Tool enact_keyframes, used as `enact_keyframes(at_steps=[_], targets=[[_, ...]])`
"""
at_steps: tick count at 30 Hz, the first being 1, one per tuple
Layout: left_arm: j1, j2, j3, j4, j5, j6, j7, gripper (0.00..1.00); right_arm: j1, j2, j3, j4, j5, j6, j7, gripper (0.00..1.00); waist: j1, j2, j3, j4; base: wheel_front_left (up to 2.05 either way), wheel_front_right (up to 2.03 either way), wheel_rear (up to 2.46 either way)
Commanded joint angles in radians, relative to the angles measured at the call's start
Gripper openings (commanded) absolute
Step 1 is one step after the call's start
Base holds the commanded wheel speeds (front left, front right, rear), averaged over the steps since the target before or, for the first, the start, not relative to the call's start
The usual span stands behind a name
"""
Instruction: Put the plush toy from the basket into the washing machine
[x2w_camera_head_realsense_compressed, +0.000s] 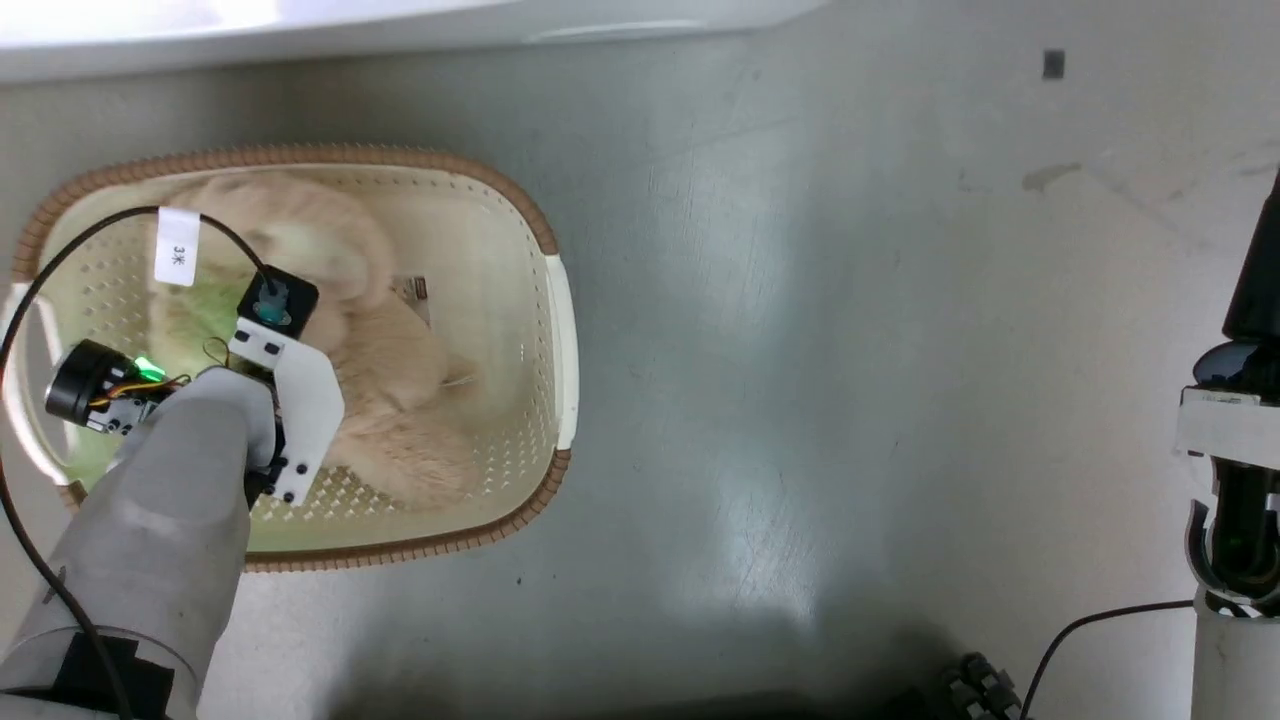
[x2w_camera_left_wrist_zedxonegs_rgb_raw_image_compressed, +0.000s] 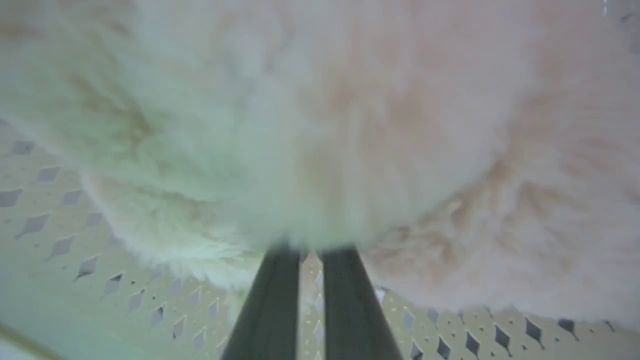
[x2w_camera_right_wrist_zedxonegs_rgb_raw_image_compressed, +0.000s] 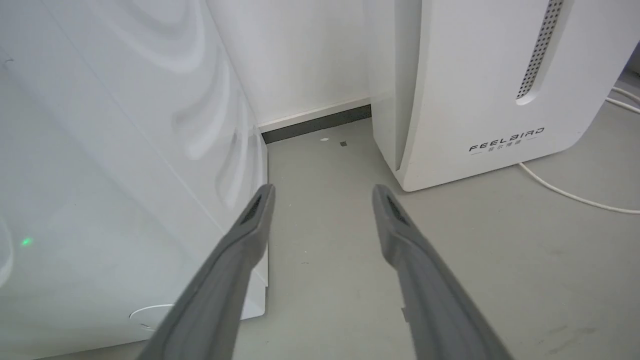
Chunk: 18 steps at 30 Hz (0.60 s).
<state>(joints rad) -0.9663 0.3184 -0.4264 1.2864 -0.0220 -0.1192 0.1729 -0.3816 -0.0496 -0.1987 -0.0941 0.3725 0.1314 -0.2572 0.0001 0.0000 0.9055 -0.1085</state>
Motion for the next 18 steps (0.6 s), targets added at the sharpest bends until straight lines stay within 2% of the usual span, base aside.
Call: enact_keyframes(at_steps=[1,8,18], targets=[[0.006,-0.008,0.0,0.004,-0.008,-0.006,-0.005,0.0,-0.007,-0.001,-0.004,0.005,0.004,-0.001,-0.005,1.0,-0.0001,0.0,-0.021,0.003,0.0,0.0,0.0],[0.065,-0.029,-0.015,0.004,-0.039,-0.01,-0.045,0.0,0.044,-0.001,-0.012,0.067,0.003,-0.001,-0.005,1.0,-0.0001,0.0,-0.138,0.009,0.0,0.0,0.0],[0.154,-0.107,-0.084,0.0,-0.113,-0.011,-0.156,0.0,0.123,-0.001,-0.006,0.118,-0.05,-0.001,-0.005,1.0,-0.0001,0.0,-0.319,0.053,0.0,0.0,0.0]])
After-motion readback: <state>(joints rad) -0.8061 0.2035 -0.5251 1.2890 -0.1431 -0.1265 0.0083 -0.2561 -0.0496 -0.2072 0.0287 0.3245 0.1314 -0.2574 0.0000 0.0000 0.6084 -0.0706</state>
